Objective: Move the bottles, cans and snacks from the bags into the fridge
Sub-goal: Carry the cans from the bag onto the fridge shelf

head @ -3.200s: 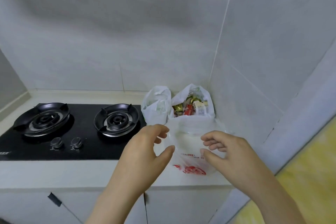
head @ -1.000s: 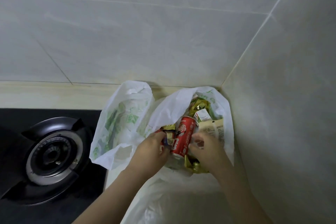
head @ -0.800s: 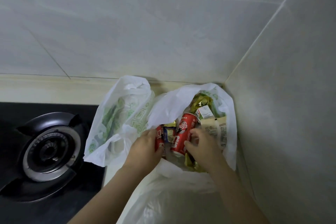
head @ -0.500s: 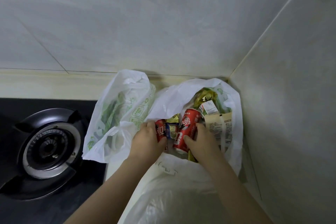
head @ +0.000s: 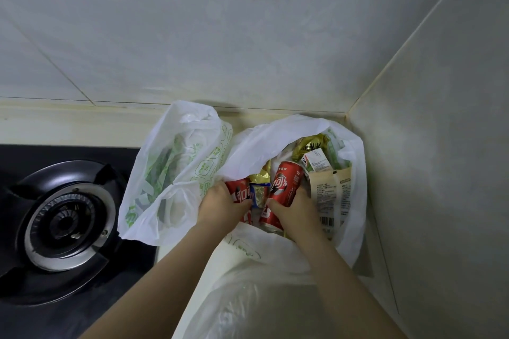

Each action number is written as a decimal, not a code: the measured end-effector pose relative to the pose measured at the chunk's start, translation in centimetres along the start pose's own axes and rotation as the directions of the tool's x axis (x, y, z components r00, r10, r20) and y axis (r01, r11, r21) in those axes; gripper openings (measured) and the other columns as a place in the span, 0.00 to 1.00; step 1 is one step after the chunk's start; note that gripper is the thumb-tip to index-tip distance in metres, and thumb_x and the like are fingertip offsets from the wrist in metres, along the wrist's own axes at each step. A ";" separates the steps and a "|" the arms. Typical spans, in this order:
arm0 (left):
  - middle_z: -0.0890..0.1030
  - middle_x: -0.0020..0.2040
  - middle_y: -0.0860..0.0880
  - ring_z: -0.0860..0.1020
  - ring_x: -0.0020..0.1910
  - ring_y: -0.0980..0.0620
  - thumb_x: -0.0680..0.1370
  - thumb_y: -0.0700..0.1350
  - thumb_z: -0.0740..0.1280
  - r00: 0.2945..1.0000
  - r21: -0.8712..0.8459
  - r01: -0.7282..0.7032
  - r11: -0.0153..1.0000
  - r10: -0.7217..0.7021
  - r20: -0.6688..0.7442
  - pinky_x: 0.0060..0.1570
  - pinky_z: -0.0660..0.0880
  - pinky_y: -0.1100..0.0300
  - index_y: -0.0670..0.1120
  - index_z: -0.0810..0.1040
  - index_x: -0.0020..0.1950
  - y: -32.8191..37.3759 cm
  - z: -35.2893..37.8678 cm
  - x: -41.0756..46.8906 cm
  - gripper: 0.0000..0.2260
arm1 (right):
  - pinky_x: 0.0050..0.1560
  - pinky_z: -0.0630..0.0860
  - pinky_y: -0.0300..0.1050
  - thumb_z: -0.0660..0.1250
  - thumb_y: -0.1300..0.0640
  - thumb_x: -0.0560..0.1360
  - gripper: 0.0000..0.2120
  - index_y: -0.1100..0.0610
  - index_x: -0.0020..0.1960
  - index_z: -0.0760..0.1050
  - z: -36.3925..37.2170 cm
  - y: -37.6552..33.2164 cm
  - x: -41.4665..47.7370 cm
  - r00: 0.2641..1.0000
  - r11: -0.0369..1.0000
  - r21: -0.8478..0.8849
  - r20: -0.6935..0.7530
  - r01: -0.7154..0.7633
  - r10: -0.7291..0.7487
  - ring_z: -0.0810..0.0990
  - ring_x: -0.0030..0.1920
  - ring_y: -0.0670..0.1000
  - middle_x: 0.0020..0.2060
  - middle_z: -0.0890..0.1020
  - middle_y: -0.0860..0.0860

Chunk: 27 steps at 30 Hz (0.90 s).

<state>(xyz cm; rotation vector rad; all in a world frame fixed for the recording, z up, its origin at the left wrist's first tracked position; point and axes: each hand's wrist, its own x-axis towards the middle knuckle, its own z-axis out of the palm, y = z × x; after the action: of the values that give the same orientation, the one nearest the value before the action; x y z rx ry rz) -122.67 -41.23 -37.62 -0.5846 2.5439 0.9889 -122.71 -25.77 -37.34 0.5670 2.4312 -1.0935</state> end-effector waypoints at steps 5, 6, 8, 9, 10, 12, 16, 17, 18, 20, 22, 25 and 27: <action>0.77 0.43 0.50 0.77 0.41 0.51 0.70 0.49 0.73 0.998 -0.113 0.057 0.992 -0.052 0.042 0.30 0.68 0.64 0.46 0.69 0.57 0.3 0.0 0.2 0.20 | 0.46 0.73 0.43 0.74 0.51 0.71 0.29 0.59 0.66 0.66 0.0 -0.1 0.4 0.998 0.996 0.066 0.031 -0.064 0.063 0.77 0.48 0.52 0.56 0.78 0.55; 0.77 0.44 0.50 0.77 0.42 0.51 0.70 0.48 0.73 0.997 -0.134 0.064 0.989 -0.057 0.057 0.30 0.68 0.64 0.46 0.70 0.57 0.2 0.0 0.2 0.20 | 0.45 0.73 0.43 0.74 0.51 0.71 0.29 0.59 0.65 0.66 0.0 -0.1 0.3 0.996 0.993 0.088 0.035 -0.083 0.080 0.76 0.46 0.51 0.55 0.77 0.54; 0.78 0.45 0.49 0.77 0.42 0.52 0.70 0.48 0.74 0.995 -0.171 0.071 0.983 -0.059 0.074 0.30 0.69 0.65 0.46 0.71 0.58 0.0 -0.2 0.1 0.20 | 0.45 0.74 0.44 0.74 0.52 0.70 0.28 0.59 0.64 0.66 0.1 0.1 0.1 0.994 0.981 0.162 0.043 -0.110 0.105 0.76 0.46 0.51 0.52 0.77 0.53; 0.78 0.46 0.49 0.77 0.41 0.53 0.70 0.47 0.74 0.996 -0.193 0.069 0.979 -0.055 0.074 0.29 0.69 0.66 0.45 0.72 0.58 0.0 -0.4 0.0 0.20 | 0.45 0.75 0.45 0.74 0.52 0.70 0.27 0.58 0.64 0.67 0.2 0.2 0.0 0.992 0.971 0.207 0.047 -0.123 0.116 0.77 0.47 0.52 0.52 0.77 0.52; 0.78 0.45 0.50 0.77 0.39 0.56 0.70 0.46 0.74 0.996 -0.224 0.067 0.972 -0.052 0.073 0.28 0.68 0.68 0.45 0.72 0.58 0.0 -0.5 -0.2 0.20 | 0.46 0.76 0.45 0.74 0.52 0.70 0.26 0.57 0.63 0.68 0.2 0.3 -0.2 0.991 0.959 0.250 0.055 -0.134 0.125 0.78 0.47 0.52 0.52 0.77 0.53; 0.77 0.44 0.51 0.76 0.37 0.60 0.71 0.45 0.74 0.996 -0.312 0.069 0.947 -0.048 0.075 0.24 0.67 0.73 0.44 0.73 0.58 -0.1 -0.8 -0.6 0.19 | 0.48 0.79 0.48 0.74 0.52 0.70 0.23 0.56 0.61 0.70 0.1 0.3 -0.6 0.989 0.930 0.336 0.076 -0.147 0.129 0.80 0.47 0.53 0.52 0.79 0.53; 0.80 0.51 0.50 0.80 0.43 0.56 0.70 0.45 0.75 0.996 -0.426 0.039 0.904 -0.002 0.087 0.33 0.75 0.69 0.44 0.74 0.62 0.2 -1.7 -1.6 0.23 | 0.52 0.80 0.53 0.73 0.54 0.72 0.20 0.56 0.62 0.73 -1.1 -0.1 -1.6 0.985 0.866 0.475 0.145 -0.156 0.098 0.82 0.48 0.54 0.50 0.82 0.53; 0.81 0.53 0.49 0.80 0.45 0.55 0.70 0.46 0.75 0.996 -0.444 0.024 0.895 0.015 0.085 0.38 0.76 0.65 0.44 0.73 0.63 0.3 -2.0 -1.9 0.24 | 0.52 0.80 0.53 0.72 0.55 0.72 0.19 0.55 0.62 0.73 -1.5 -0.2 -2.0 0.986 0.852 0.505 0.151 -0.138 0.071 0.82 0.48 0.54 0.50 0.82 0.53; 0.81 0.53 0.49 0.80 0.47 0.54 0.70 0.45 0.75 0.996 -0.462 0.008 0.887 0.031 0.078 0.40 0.77 0.63 0.45 0.73 0.64 0.5 -2.4 -2.2 0.24 | 0.52 0.80 0.54 0.71 0.56 0.73 0.18 0.53 0.61 0.73 -2.0 -0.4 -2.4 0.988 0.837 0.534 0.152 -0.117 0.041 0.82 0.49 0.54 0.51 0.82 0.52; 0.81 0.51 0.51 0.81 0.46 0.53 0.70 0.44 0.76 0.996 -0.497 -0.024 0.868 0.062 0.061 0.43 0.79 0.58 0.46 0.74 0.62 1.0 -3.2 -2.9 0.23 | 0.50 0.81 0.53 0.71 0.56 0.73 0.18 0.51 0.61 0.72 -3.0 -0.8 -3.4 0.989 0.815 0.576 0.143 -0.068 -0.019 0.82 0.49 0.53 0.51 0.82 0.51; 0.82 0.49 0.51 0.82 0.46 0.52 0.69 0.46 0.76 0.994 -0.528 -0.059 0.847 0.098 0.047 0.48 0.81 0.52 0.47 0.75 0.60 1.6 -4.1 -3.7 0.22 | 0.47 0.81 0.50 0.70 0.56 0.74 0.16 0.51 0.60 0.73 -3.9 -1.2 -4.4 0.991 0.790 0.612 0.124 -0.038 -0.048 0.83 0.48 0.52 0.50 0.82 0.50; 0.83 0.48 0.50 0.83 0.46 0.51 0.63 0.50 0.74 0.989 -0.605 -0.102 0.789 0.148 0.025 0.48 0.81 0.53 0.50 0.77 0.56 2.5 -5.6 -5.2 0.22 | 0.53 0.80 0.55 0.72 0.56 0.73 0.17 0.50 0.60 0.75 -5.2 -1.4 -5.6 0.990 0.719 0.694 0.118 -0.024 -0.080 0.84 0.50 0.53 0.51 0.84 0.49; 0.84 0.49 0.49 0.83 0.47 0.51 0.63 0.50 0.74 0.984 -0.666 -0.132 0.735 0.179 0.003 0.48 0.81 0.54 0.51 0.77 0.56 3.2 -6.8 -6.5 0.21 | 0.57 0.79 0.56 0.72 0.56 0.72 0.20 0.50 0.63 0.74 -6.1 -1.8 -6.7 0.986 0.667 0.745 0.112 -0.002 -0.122 0.84 0.53 0.53 0.54 0.84 0.49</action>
<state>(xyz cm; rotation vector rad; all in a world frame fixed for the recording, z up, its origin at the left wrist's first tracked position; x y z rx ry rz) -119.81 -42.21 -28.16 -0.4969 2.1497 1.9755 -119.31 -23.41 -29.07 0.6010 1.7877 -2.0994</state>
